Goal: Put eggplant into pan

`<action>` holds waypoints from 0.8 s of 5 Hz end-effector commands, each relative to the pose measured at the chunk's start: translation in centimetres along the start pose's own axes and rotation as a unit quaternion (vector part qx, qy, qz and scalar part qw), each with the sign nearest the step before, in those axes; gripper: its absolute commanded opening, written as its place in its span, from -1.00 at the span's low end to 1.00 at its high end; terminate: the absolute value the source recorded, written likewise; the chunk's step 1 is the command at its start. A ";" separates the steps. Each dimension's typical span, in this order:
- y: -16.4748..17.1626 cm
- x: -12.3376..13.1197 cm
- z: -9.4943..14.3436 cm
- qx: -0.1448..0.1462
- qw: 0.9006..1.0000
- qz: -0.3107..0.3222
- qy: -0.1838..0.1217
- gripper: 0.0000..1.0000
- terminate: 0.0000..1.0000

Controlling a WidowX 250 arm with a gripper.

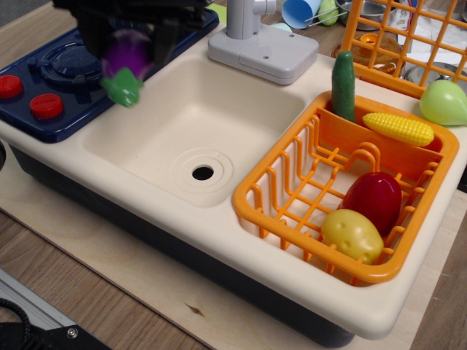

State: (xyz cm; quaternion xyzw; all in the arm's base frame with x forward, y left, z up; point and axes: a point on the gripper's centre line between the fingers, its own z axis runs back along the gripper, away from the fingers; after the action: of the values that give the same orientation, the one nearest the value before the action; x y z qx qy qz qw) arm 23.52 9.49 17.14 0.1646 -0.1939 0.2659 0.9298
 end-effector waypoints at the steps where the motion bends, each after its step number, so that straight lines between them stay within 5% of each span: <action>1: 2.7 4.2 -0.3 -0.013 0.997 -0.028 -0.072 -1.00 -1.00; 4: 1.7 12.3 -2.6 -0.048 0.986 -0.107 -0.123 -1.00 -1.00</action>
State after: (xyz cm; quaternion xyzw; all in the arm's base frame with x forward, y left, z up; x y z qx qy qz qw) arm 33.33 16.88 18.81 0.1441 -0.2875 0.1110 0.9404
